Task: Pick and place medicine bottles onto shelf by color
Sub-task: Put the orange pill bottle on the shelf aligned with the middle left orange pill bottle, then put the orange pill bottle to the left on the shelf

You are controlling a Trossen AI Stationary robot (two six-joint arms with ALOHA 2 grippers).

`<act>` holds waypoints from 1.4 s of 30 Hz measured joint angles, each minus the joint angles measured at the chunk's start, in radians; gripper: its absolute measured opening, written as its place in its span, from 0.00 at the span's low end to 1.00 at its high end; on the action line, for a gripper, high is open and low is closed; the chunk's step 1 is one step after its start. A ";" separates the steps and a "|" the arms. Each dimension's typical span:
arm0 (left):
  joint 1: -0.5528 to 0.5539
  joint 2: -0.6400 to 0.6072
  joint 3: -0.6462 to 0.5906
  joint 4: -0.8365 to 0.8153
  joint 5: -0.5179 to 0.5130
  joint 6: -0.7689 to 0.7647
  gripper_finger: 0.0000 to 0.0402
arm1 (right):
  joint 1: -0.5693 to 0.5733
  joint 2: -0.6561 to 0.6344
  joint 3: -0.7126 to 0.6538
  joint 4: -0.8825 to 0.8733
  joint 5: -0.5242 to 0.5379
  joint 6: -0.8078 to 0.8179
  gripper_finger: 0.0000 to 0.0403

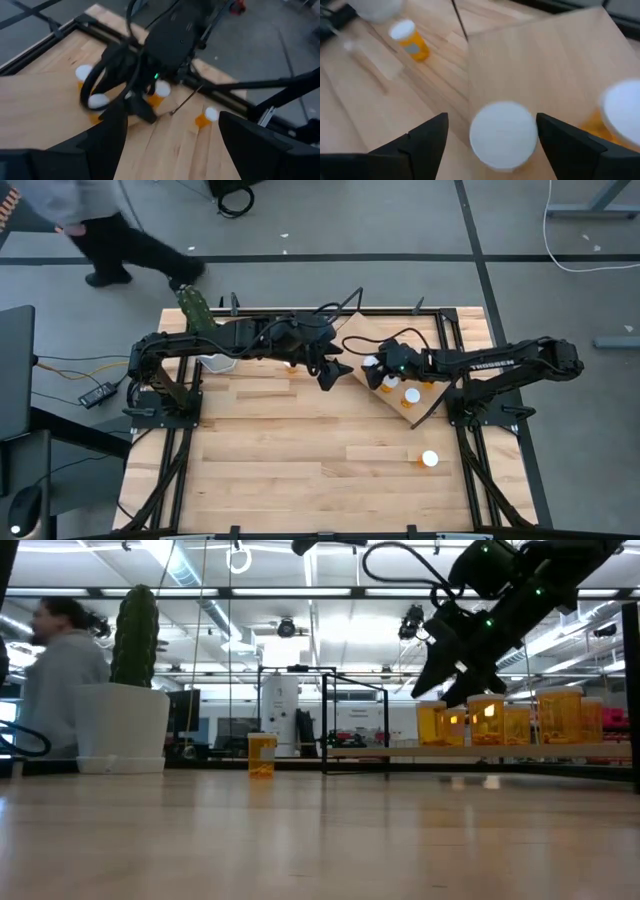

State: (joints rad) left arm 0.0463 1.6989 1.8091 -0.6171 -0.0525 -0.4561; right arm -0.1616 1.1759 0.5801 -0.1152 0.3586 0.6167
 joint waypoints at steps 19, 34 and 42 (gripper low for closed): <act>0.197 0.080 -0.001 -0.597 -0.137 -0.042 0.79 | 0.000 0.000 0.357 -0.415 0.007 -0.180 0.77; 0.267 0.318 -0.001 -0.794 -0.032 0.107 0.79 | 0.000 -0.001 0.684 -0.710 0.094 -0.310 0.77; 0.270 0.378 -0.001 -0.765 -0.043 0.184 0.85 | 0.000 0.000 0.707 -0.735 0.105 -0.256 0.77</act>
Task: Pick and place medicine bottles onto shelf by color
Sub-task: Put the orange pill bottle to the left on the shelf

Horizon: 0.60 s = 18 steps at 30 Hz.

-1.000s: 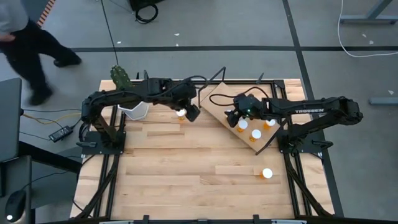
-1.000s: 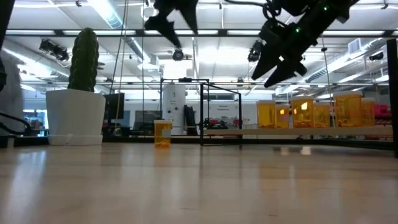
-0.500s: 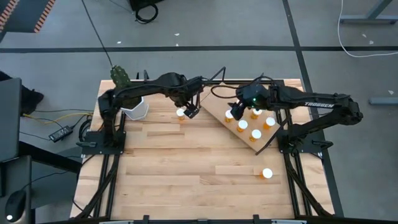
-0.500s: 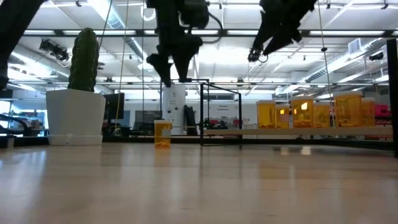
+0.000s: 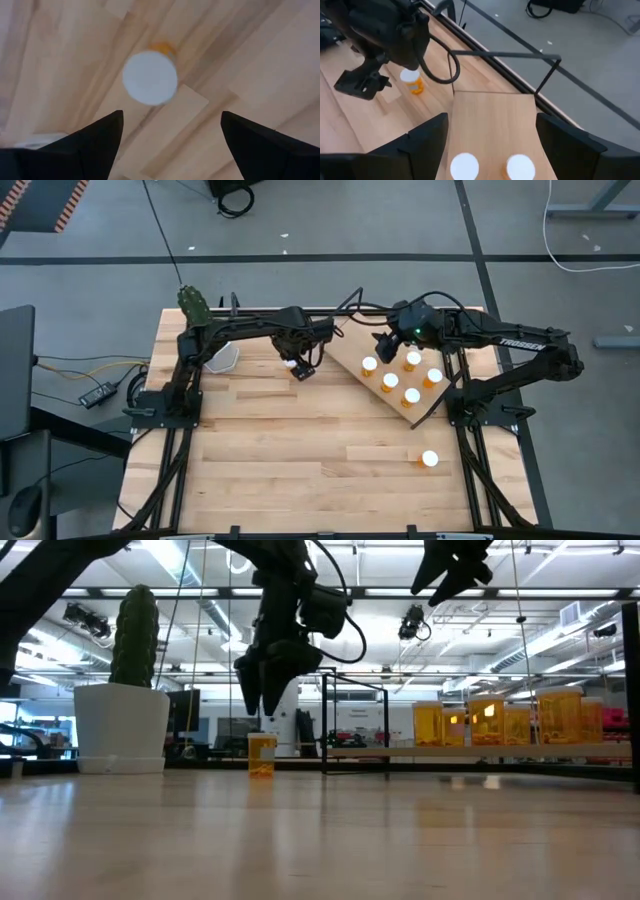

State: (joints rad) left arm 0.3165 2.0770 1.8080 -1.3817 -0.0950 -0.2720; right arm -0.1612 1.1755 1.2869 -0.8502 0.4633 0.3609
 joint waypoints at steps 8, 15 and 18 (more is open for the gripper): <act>0.034 0.017 0.000 0.024 -0.032 0.073 0.90 | 0.001 0.000 0.000 -0.048 -0.013 0.070 0.77; 0.064 0.020 -0.051 0.050 0.040 0.140 0.89 | 0.001 0.000 0.000 -0.050 -0.028 0.107 0.77; 0.062 0.019 -0.099 0.058 0.044 0.171 0.88 | 0.001 0.000 0.000 -0.053 -0.036 0.111 0.77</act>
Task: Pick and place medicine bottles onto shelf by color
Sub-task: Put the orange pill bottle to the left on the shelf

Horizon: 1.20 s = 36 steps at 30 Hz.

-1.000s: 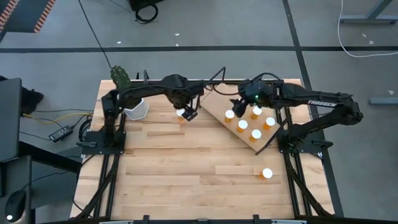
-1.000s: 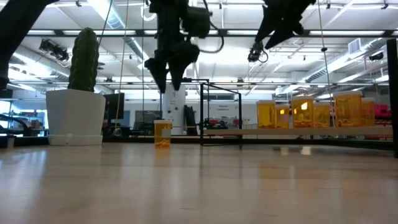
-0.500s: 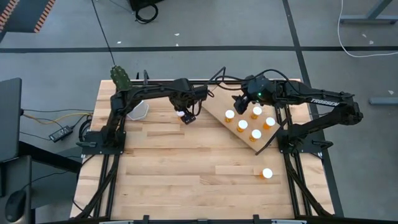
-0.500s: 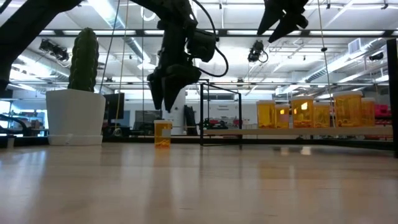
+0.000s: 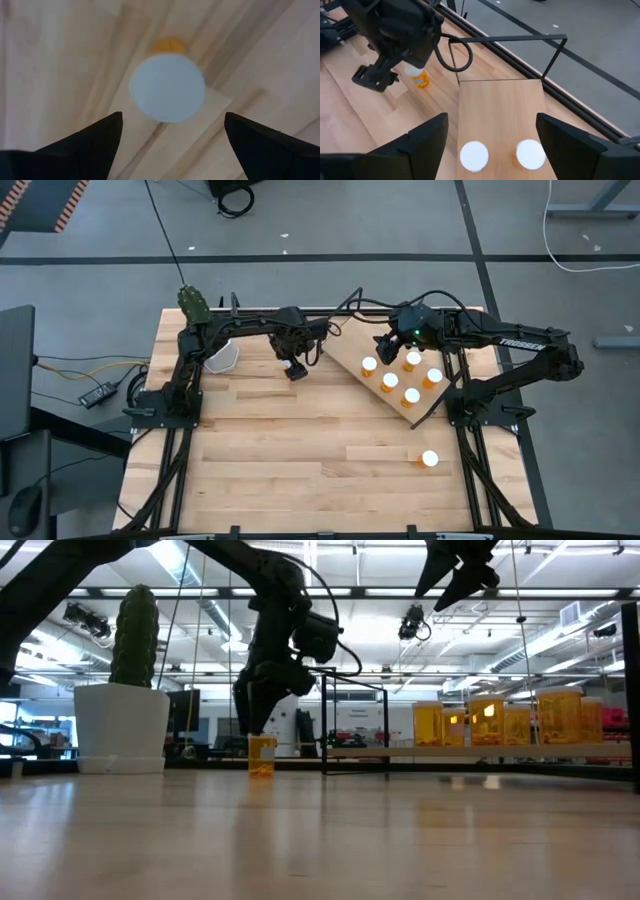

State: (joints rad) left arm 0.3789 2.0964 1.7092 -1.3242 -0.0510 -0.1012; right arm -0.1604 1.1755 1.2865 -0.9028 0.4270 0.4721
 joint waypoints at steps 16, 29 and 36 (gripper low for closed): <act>-0.043 0.000 -0.060 0.122 -0.054 0.002 0.88 | 0.000 0.000 0.000 -0.021 -0.005 0.011 0.77; -0.063 0.000 -0.061 0.172 -0.040 0.005 0.87 | 0.000 0.000 -0.001 -0.022 -0.005 0.015 0.77; -0.070 0.000 -0.061 0.173 -0.039 -0.024 0.74 | 0.000 0.000 -0.001 -0.022 -0.005 0.014 0.77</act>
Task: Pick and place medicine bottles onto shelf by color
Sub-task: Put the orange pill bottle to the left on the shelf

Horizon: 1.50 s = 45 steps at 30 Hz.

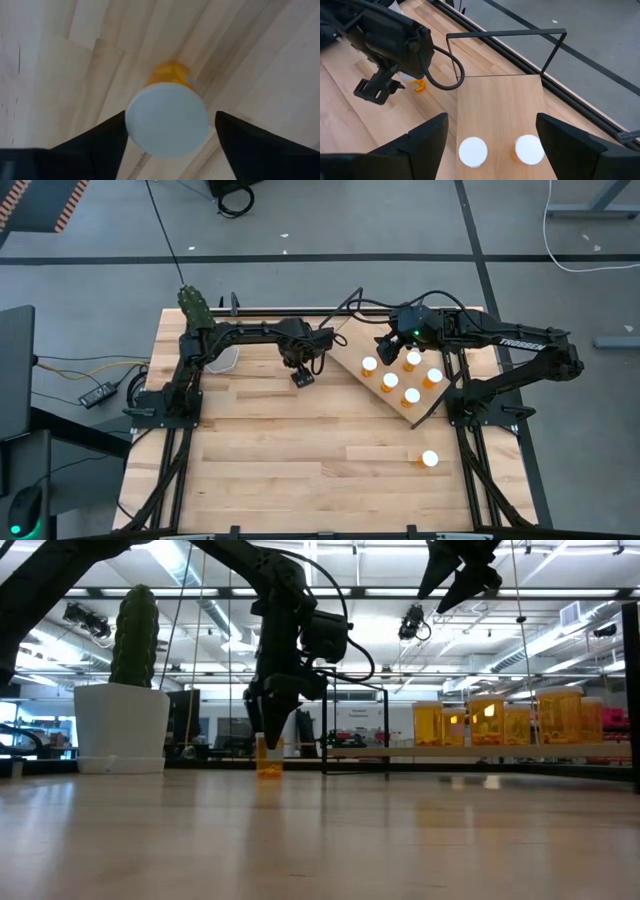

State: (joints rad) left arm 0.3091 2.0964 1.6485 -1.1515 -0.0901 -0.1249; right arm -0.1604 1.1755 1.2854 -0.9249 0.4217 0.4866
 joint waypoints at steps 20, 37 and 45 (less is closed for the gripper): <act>-0.159 0.000 0.000 0.051 0.025 0.120 0.61 | 0.000 0.000 0.000 0.000 0.000 0.003 0.73; -0.284 0.000 0.104 0.138 -0.001 0.145 0.68 | 0.000 0.000 0.000 -0.007 -0.036 -0.067 0.74; -0.273 0.000 0.232 0.074 0.016 0.130 0.91 | 0.008 0.000 0.000 -0.086 -0.076 -0.154 0.76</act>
State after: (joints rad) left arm 0.0364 2.0964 1.8807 -1.0775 -0.0742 0.0055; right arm -0.1520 1.1759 1.2850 -1.0110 0.3458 0.3328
